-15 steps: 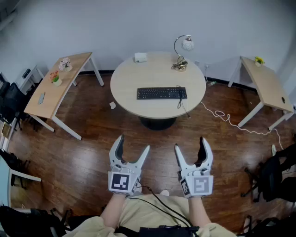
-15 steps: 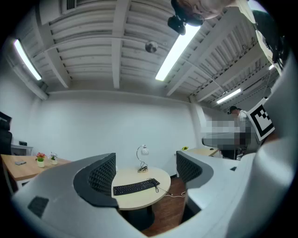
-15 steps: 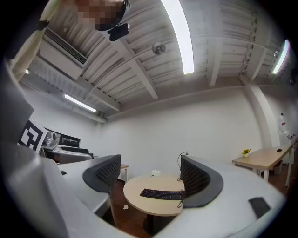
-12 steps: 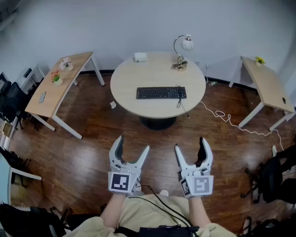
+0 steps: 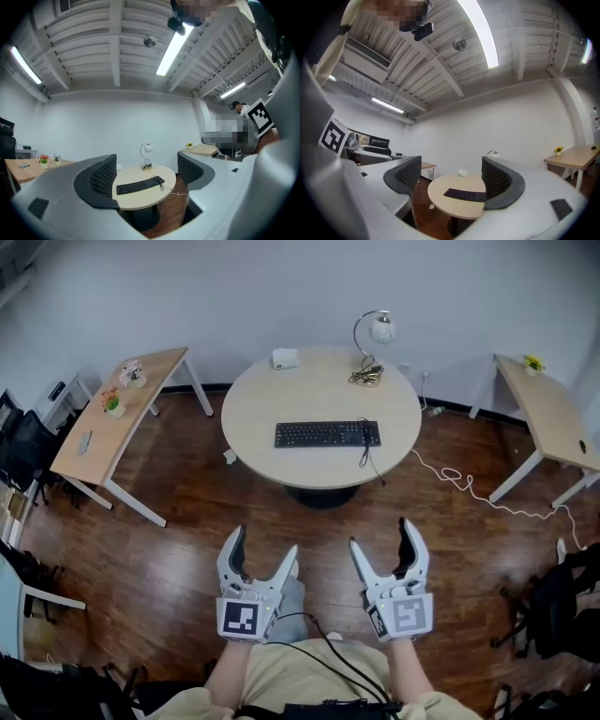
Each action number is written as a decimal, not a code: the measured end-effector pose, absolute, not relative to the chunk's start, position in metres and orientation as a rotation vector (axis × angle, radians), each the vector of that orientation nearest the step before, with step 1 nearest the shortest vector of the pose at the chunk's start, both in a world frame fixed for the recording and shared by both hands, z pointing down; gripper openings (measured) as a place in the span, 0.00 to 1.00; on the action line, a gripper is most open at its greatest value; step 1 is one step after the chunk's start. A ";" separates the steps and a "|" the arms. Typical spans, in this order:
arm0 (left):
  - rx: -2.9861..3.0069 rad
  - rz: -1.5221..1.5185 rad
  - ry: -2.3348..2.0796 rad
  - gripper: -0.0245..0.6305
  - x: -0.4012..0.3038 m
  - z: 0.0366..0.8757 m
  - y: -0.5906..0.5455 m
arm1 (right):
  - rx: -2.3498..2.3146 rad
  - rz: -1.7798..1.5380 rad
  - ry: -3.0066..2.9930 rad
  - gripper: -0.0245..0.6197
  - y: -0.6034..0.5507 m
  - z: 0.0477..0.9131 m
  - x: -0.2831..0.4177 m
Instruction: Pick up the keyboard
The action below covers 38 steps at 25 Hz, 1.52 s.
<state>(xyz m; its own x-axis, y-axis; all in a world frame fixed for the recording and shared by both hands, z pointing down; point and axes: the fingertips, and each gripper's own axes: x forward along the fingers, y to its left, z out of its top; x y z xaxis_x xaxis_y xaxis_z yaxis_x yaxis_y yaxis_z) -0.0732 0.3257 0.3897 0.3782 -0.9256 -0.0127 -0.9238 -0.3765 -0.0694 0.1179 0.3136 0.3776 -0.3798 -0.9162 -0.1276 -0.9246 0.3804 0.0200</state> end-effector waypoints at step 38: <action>-2.977 -0.763 1.680 0.63 -0.121 0.623 -0.189 | -1.900 -0.617 2.809 0.69 -0.184 0.585 0.120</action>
